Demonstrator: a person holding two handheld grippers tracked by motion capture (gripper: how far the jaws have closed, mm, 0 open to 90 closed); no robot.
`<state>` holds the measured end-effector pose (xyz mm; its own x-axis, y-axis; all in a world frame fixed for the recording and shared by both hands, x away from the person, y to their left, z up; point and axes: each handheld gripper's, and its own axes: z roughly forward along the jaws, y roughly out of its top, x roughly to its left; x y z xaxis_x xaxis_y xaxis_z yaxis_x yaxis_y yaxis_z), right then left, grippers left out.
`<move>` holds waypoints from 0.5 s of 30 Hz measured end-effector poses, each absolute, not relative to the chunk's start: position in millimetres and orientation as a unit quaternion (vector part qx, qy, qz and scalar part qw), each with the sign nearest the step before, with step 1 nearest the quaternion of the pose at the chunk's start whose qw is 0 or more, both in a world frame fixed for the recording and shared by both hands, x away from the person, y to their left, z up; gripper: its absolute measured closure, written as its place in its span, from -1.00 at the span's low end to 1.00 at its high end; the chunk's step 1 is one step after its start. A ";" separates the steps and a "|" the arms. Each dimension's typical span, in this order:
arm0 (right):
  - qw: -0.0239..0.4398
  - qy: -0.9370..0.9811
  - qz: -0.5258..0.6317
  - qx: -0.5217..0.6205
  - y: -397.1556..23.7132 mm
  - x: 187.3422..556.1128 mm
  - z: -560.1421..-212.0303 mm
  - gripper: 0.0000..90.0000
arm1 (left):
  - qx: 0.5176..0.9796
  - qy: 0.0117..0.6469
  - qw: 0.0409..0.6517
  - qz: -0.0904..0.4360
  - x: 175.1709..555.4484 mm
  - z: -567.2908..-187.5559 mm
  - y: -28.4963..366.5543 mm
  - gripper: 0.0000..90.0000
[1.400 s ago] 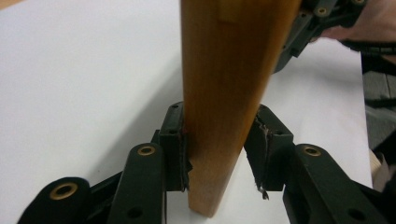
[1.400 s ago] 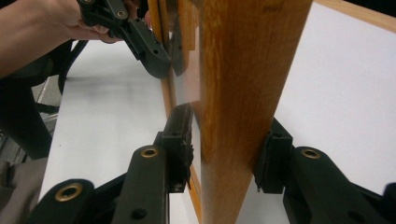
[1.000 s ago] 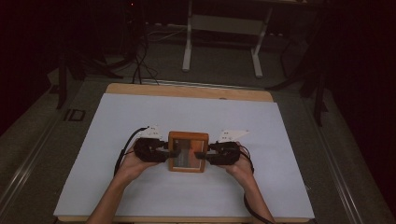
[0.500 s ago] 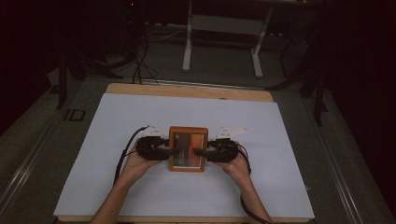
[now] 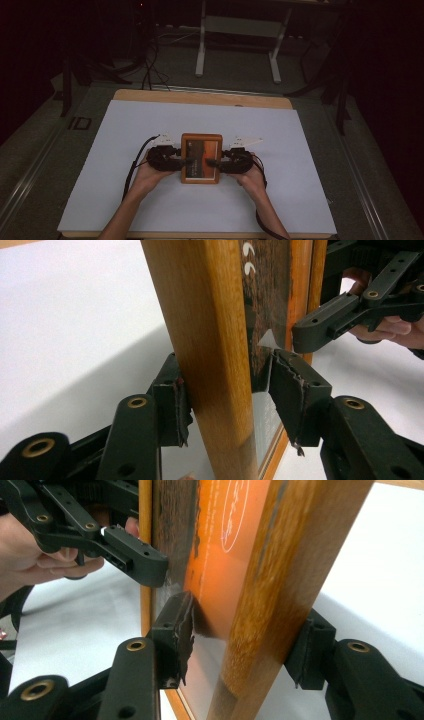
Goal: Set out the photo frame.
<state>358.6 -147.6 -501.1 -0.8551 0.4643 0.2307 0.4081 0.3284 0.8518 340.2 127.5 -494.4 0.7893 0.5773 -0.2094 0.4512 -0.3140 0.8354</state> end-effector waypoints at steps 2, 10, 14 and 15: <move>0.029 0.816 0.512 0.267 -147.1 358.4 -501.4 0.10 | 0.810 0.317 0.489 0.064 340.4 -494.9 126.7 0.14; 0.028 0.818 0.511 0.265 -148.4 357.7 -501.0 0.05 | 0.808 0.326 0.486 0.061 341.3 -495.8 128.1 0.04; 0.029 0.818 0.510 0.266 -150.7 357.8 -500.4 0.02 | 0.807 0.330 0.485 0.060 341.2 -496.4 130.8 -0.01; 0.029 0.818 0.510 0.265 -151.5 357.7 -500.0 0.02 | 0.807 0.331 0.485 0.061 340.9 -496.3 131.5 -0.01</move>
